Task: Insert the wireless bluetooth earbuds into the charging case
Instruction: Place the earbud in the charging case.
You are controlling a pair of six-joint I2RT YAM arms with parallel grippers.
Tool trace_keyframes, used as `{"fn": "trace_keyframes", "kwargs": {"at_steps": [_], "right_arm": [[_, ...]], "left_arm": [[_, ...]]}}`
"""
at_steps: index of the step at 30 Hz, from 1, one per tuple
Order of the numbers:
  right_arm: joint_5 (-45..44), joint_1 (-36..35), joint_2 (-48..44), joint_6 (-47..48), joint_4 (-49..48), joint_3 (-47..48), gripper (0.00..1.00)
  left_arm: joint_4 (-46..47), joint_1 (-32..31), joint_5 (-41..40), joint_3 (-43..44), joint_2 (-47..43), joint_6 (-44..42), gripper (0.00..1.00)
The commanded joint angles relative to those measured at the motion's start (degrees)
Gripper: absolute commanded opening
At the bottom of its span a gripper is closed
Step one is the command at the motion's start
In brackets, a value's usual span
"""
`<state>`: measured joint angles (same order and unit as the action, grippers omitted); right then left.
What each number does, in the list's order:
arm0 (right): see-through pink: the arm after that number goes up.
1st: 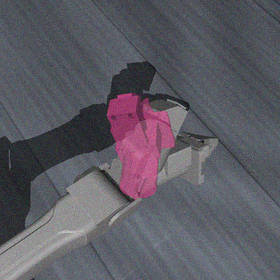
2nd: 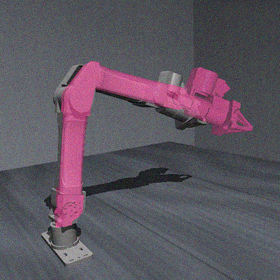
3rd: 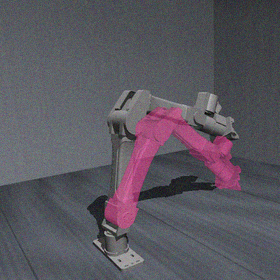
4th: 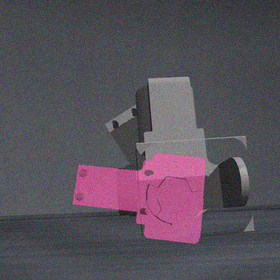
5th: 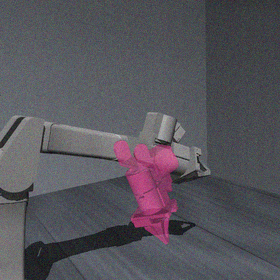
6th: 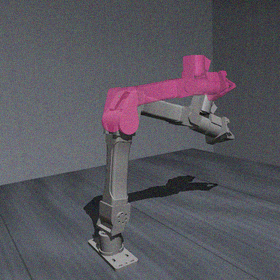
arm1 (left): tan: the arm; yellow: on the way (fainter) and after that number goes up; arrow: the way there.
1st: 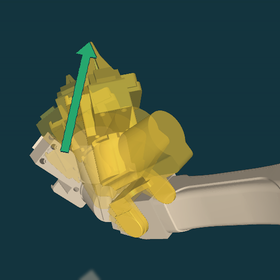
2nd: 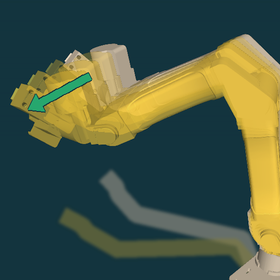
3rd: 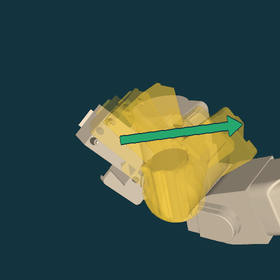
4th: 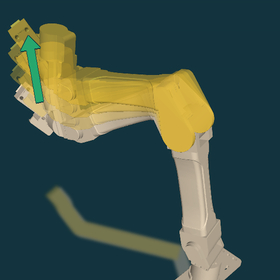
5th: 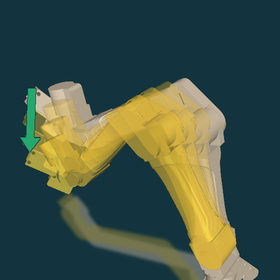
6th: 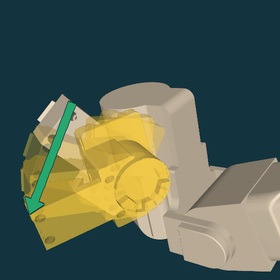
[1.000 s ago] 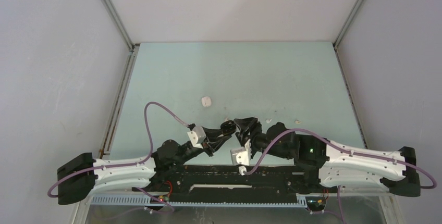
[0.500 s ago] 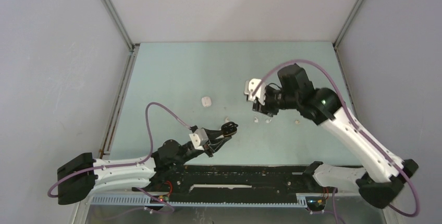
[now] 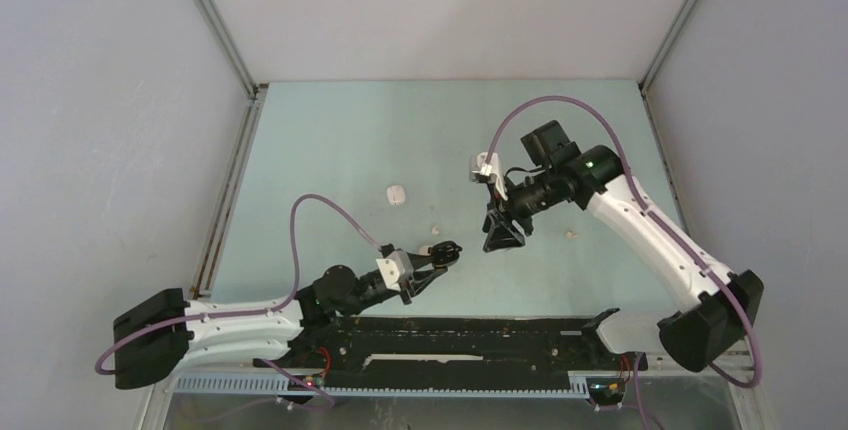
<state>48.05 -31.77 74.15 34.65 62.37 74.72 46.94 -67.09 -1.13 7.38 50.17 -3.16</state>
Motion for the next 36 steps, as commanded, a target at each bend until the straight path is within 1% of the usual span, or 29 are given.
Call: {"fn": "trace_keyframes", "kwargs": {"at_steps": [1, 4, 8, 10, 17, 36], "right_arm": [[10.4, 1.6, 4.4, -1.6, 0.1, -0.3, 0.54], [12.7, 2.4, 7.2, -5.3, -1.8, -0.2, 0.59], [14.7, 2.6, 9.6, -7.2, -2.5, -0.2, 0.59], [15.0, 2.5, 10.5, -9.8, -3.1, -0.2, 0.6], [18.7, 2.6, 13.0, -11.9, -2.6, -0.2, 0.56], [16.7, 0.7, 12.0, -13.7, -4.4, -2.4, 0.49]], "left_arm": [[1.8, -0.4, 0.7, 3.8, 1.0, -1.7, 0.0], [1.8, -0.4, 0.7, 4.4, 1.6, -1.3, 0.0], [1.8, -0.4, -0.2, 5.1, 2.4, -0.4, 0.0], [1.8, -0.4, -1.5, 5.4, 2.6, -0.1, 0.0], [1.8, -0.3, -1.4, 5.8, 3.5, 0.3, 0.0], [2.2, -0.4, -2.1, 6.0, 4.0, 0.7, 0.0]]}}
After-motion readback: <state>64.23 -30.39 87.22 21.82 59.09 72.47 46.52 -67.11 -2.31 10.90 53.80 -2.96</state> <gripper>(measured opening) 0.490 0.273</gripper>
